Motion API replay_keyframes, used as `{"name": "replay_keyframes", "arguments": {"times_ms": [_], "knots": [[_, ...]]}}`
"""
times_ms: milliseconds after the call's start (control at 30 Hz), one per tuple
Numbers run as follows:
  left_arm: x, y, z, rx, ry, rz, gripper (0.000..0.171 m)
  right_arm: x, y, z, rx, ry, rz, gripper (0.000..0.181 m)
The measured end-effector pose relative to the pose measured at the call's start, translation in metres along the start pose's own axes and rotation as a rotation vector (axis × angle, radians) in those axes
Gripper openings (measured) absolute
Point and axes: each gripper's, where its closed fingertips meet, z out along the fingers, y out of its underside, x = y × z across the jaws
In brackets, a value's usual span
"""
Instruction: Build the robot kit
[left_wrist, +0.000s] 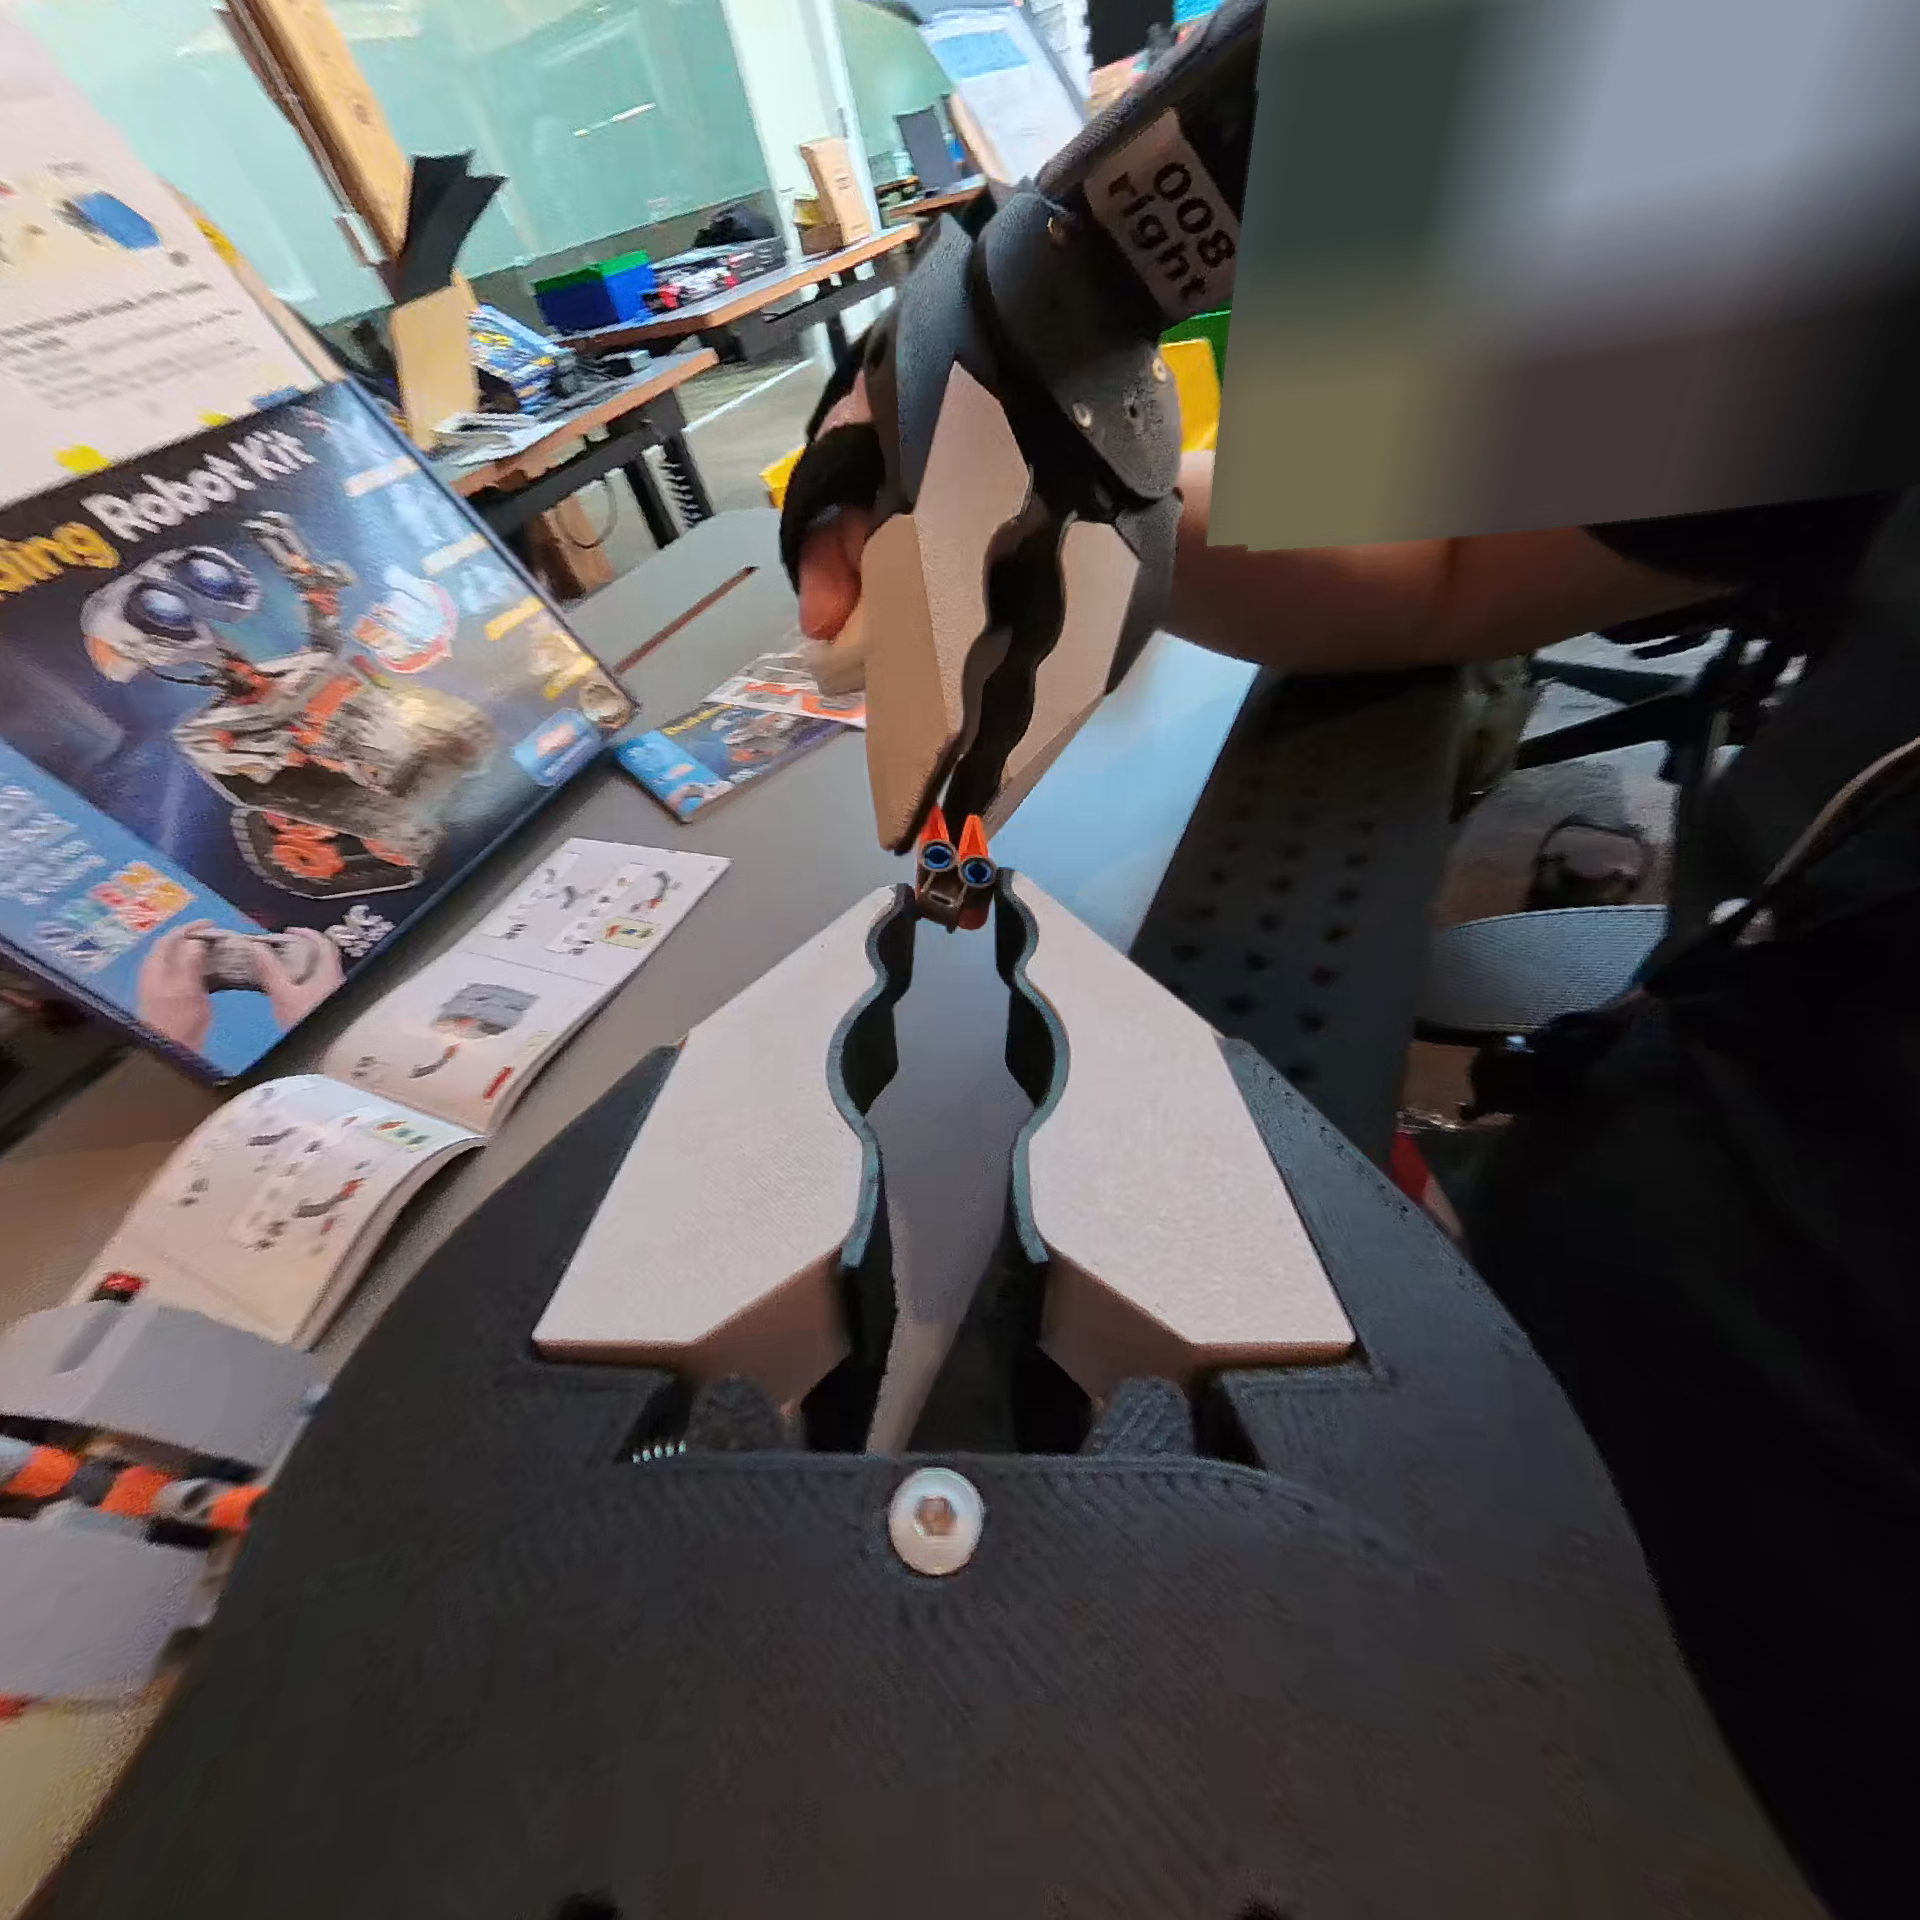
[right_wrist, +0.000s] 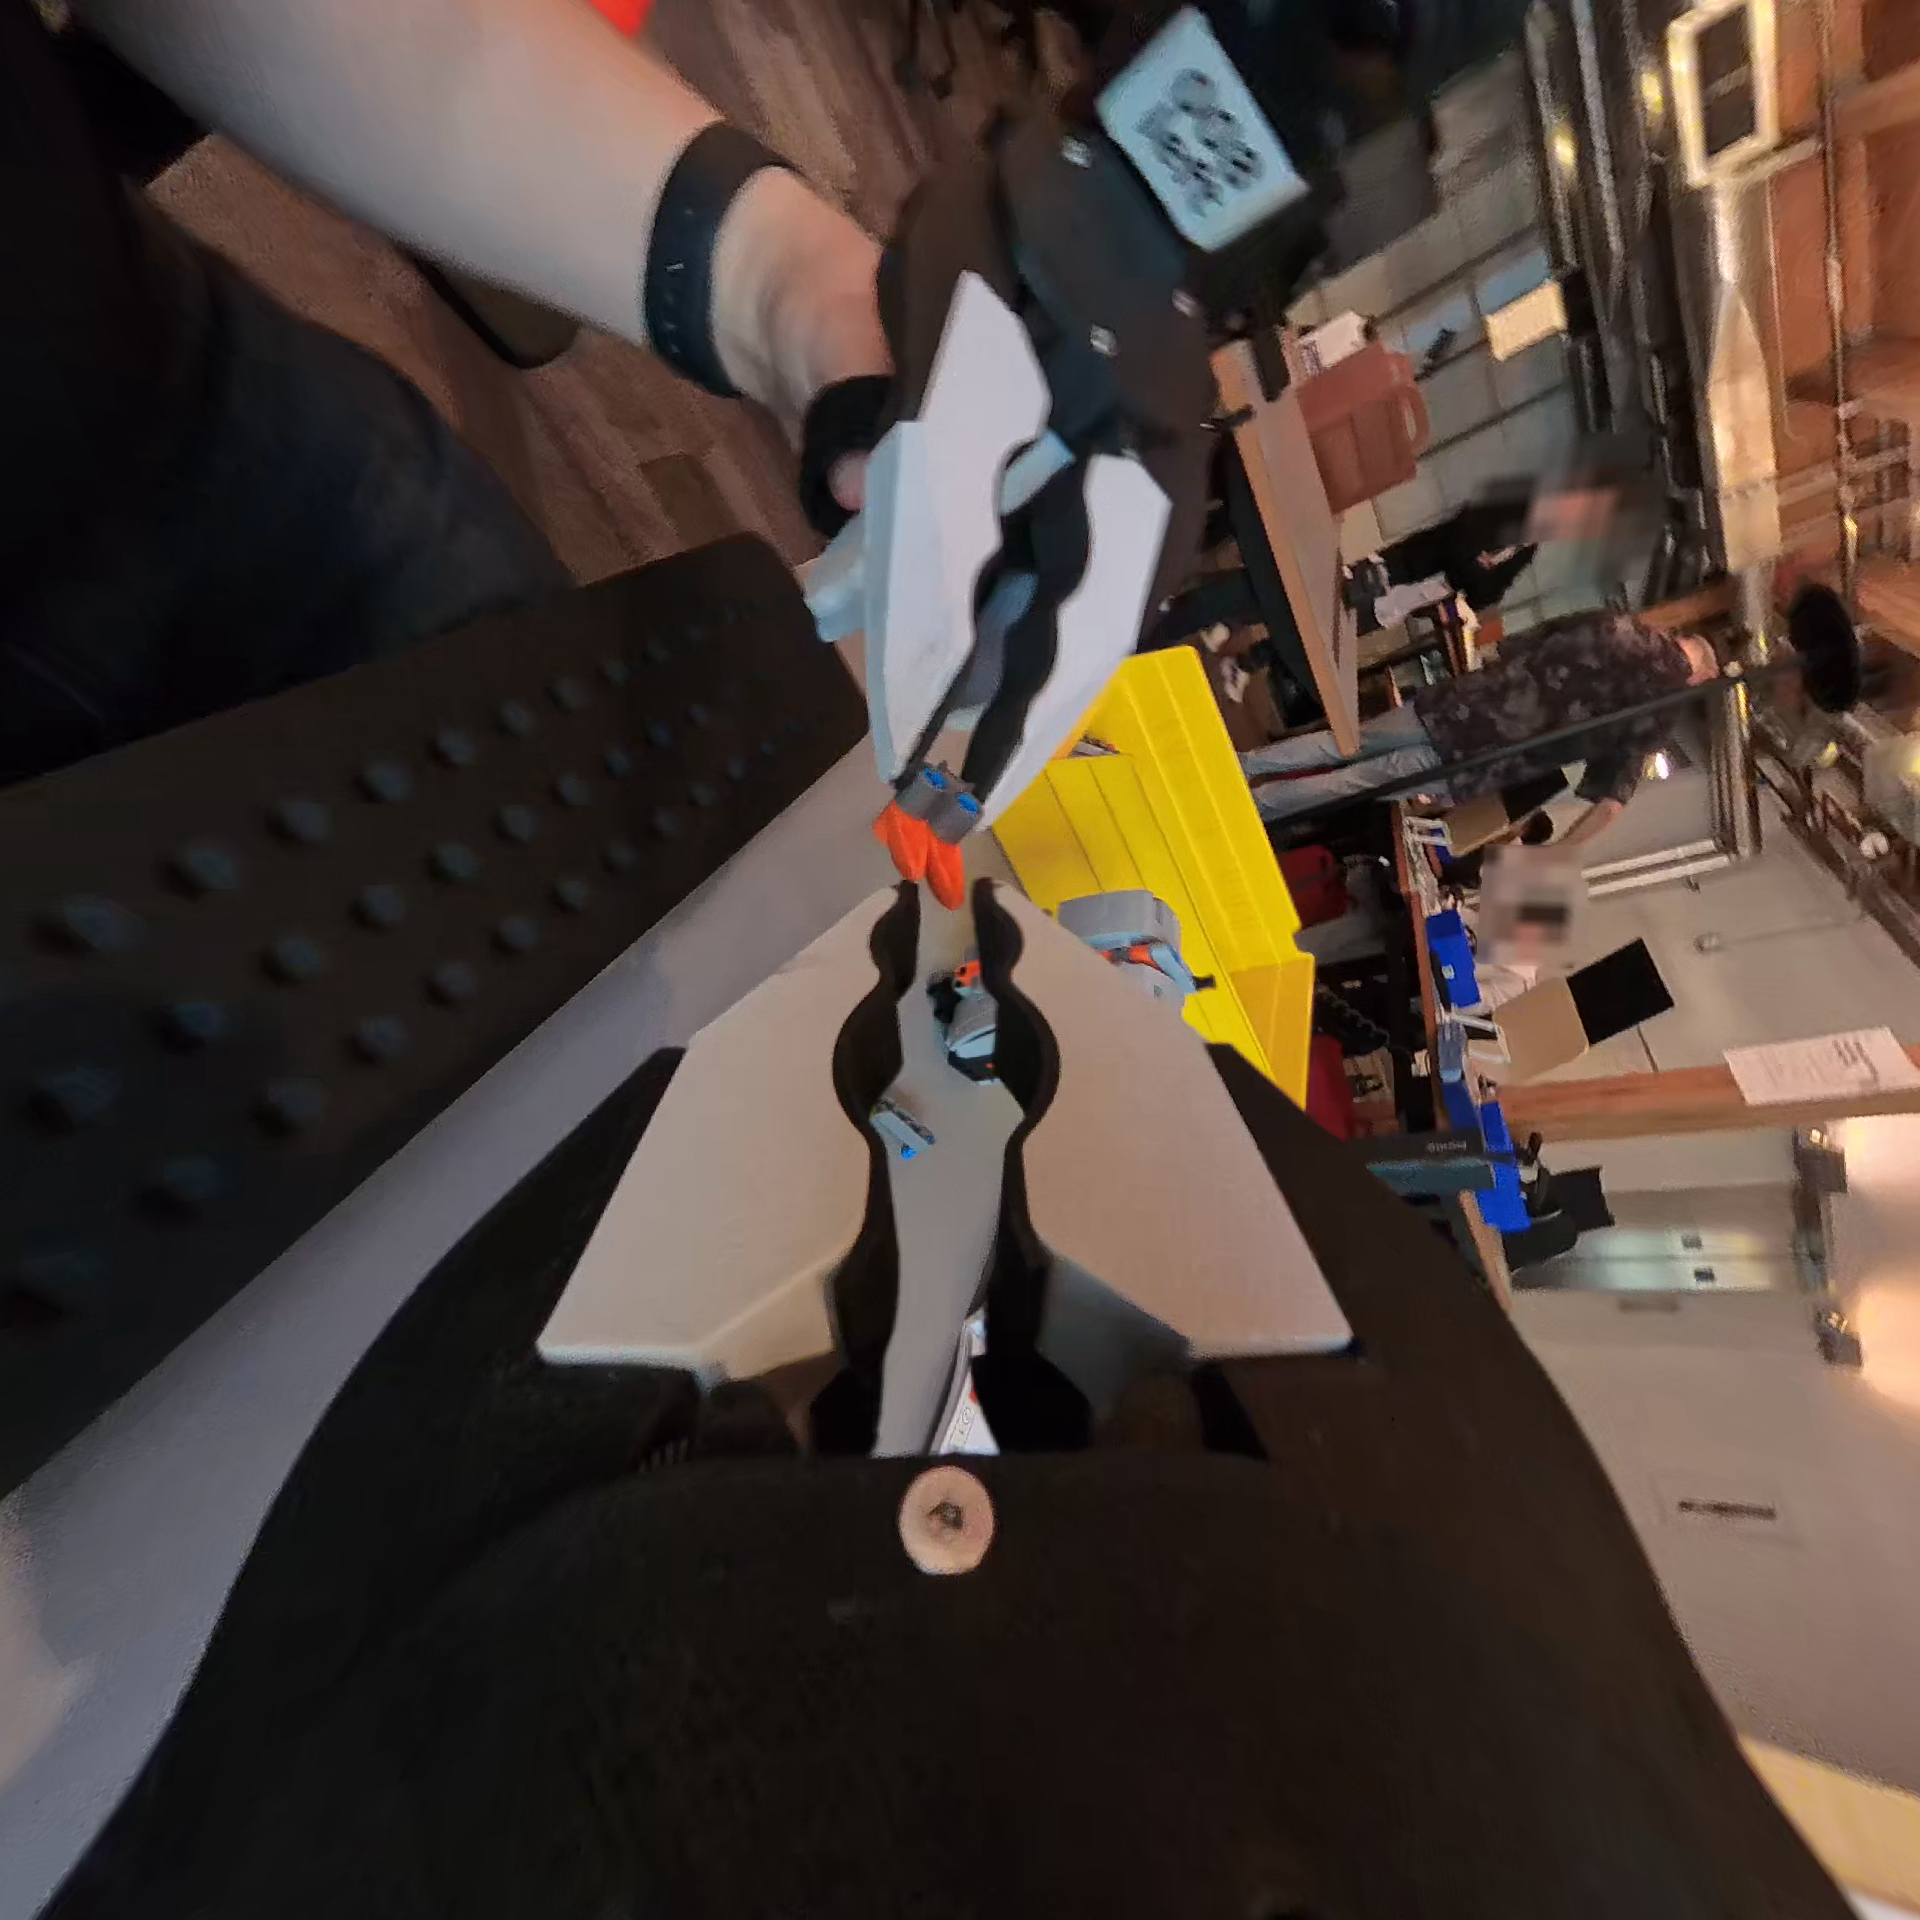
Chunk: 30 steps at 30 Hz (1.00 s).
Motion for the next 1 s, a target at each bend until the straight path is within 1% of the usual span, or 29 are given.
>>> {"name": "replay_keyframes", "arguments": {"times_ms": [33,67,167,233,300,367,400,500,567,700,800,900,1000], "knots": [[-0.005,-0.003,-0.001,-0.005,-0.046,0.023,0.013,0.008,0.0,-0.003,0.013,0.029,0.039,0.019],[-0.011,-0.007,-0.003,-0.011,-0.103,0.052,0.013,0.015,-0.002,-0.007,0.038,0.05,0.082,0.024],[-0.021,-0.021,-0.009,-0.018,-0.25,0.162,0.013,0.031,-0.012,-0.021,0.142,0.052,0.275,0.023],[-0.018,-0.033,-0.009,-0.011,-0.294,0.227,0.013,0.033,-0.025,-0.026,0.237,-0.001,0.399,0.023],[-0.013,-0.042,-0.008,-0.003,-0.321,0.269,0.013,0.035,-0.031,-0.027,0.269,-0.018,0.452,0.023],[-0.013,-0.048,-0.009,0.003,-0.352,0.294,0.012,0.037,-0.03,-0.027,0.248,0.001,0.433,0.022],[-0.012,-0.049,-0.008,0.007,-0.353,0.296,0.006,0.037,-0.029,-0.027,0.232,0.009,0.422,0.021],[-0.011,-0.055,-0.009,0.041,-0.36,0.291,0.006,0.041,-0.031,-0.03,0.223,0.045,0.399,0.015],[-0.011,-0.055,-0.008,0.051,-0.36,0.287,0.006,0.042,-0.028,-0.029,0.207,0.052,0.389,0.015],[-0.009,-0.054,-0.004,0.063,-0.328,0.28,0.006,0.037,-0.026,-0.029,0.22,0.021,0.388,0.018],[-0.004,-0.055,-0.003,0.083,-0.295,0.285,0.006,0.034,-0.03,-0.03,0.23,-0.009,0.39,0.015],[-0.002,-0.056,-0.003,0.089,-0.295,0.295,0.006,0.034,-0.031,-0.03,0.23,-0.008,0.397,0.013],[-0.005,-0.056,-0.004,0.09,-0.325,0.304,0.006,0.037,-0.032,-0.029,0.221,0.009,0.411,0.014]]}}
